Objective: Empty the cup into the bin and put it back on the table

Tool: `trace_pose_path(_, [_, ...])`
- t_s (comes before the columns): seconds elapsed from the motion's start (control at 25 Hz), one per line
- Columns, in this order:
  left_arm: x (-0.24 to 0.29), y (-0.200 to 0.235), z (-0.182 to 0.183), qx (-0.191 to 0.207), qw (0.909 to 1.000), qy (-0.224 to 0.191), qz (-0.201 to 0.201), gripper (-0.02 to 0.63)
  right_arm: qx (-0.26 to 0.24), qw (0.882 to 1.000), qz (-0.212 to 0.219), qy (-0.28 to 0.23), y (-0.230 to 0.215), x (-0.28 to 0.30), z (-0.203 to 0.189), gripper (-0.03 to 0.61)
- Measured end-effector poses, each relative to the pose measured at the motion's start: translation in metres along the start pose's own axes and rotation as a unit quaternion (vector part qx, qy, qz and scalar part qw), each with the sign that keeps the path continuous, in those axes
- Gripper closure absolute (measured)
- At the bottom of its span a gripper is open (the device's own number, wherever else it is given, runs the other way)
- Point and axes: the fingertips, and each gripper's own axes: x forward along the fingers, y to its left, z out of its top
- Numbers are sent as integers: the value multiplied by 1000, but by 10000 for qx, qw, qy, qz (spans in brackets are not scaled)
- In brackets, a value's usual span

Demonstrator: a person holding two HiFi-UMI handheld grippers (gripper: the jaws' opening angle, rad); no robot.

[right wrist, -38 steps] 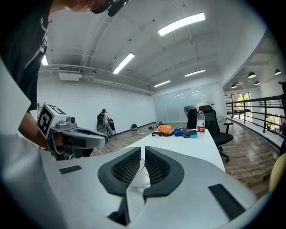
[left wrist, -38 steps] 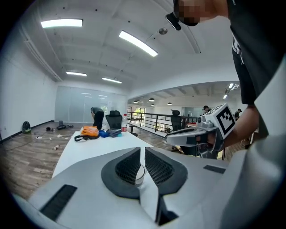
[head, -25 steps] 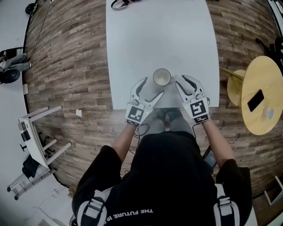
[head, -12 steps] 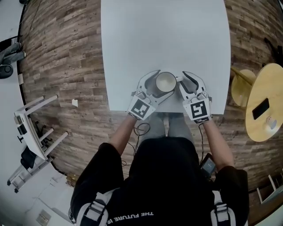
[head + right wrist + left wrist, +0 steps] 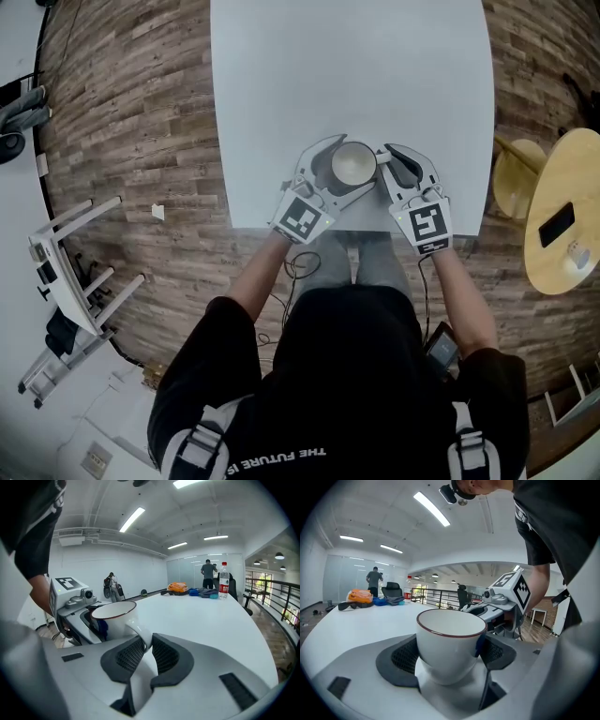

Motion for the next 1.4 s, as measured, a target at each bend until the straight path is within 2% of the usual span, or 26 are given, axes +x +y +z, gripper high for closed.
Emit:
trace_pose_path(0.16, [1, 0, -1, 15, 10000, -17, -38, 235, 233, 9997, 86, -41, 0, -1, -3, 520])
trace_pose_path(0.36, [-6, 2, 8, -291, 9993, -180, 136, 236, 135, 9996, 120, -194, 2, -3, 11, 522])
trace_pose_path(0.48, [-21, 4, 24, -378, 9985, -258, 293, 236, -327, 9983, 32, -473, 11, -8, 35, 520])
trace_pose_path(0.56, [-37, 4, 41, -580, 9968, -394, 391, 236, -794, 9945, -22, -684, 22, -15, 58, 520])
trace_pose_path(0.64, [-53, 4, 60, -809, 9943, -484, 490, 235, -1028, 9904, -41, -926, 33, -24, 84, 520])
trace_pose_path(0.8, [-89, -3, 88, -1149, 9892, -575, 704, 236, -934, 9875, 342, -1226, 57, -42, 128, 523])
trace_pose_path(0.96, [-135, 1, 110, -1168, 9823, -758, 1250, 235, -955, 9851, 627, -1283, 92, -40, 164, 525])
trace_pose_path(1.08, [-183, 11, 114, -1220, 9727, -864, 1773, 235, -1051, 9810, 1008, -1281, 132, -26, 189, 526])
trace_pose_path(1.16, [-219, 15, 112, -1345, 9633, -918, 2136, 235, -1244, 9755, 1333, -1233, 165, -16, 205, 526])
trace_pose_path(1.28, [-274, 17, 103, -1577, 9449, -1017, 2683, 235, -1457, 9640, 1879, -1189, 220, -1, 221, 526])
trace_pose_path(1.4, [-326, 18, 81, -1716, 9220, -1087, 3297, 235, -1636, 9479, 2479, -1156, 275, 18, 222, 526])
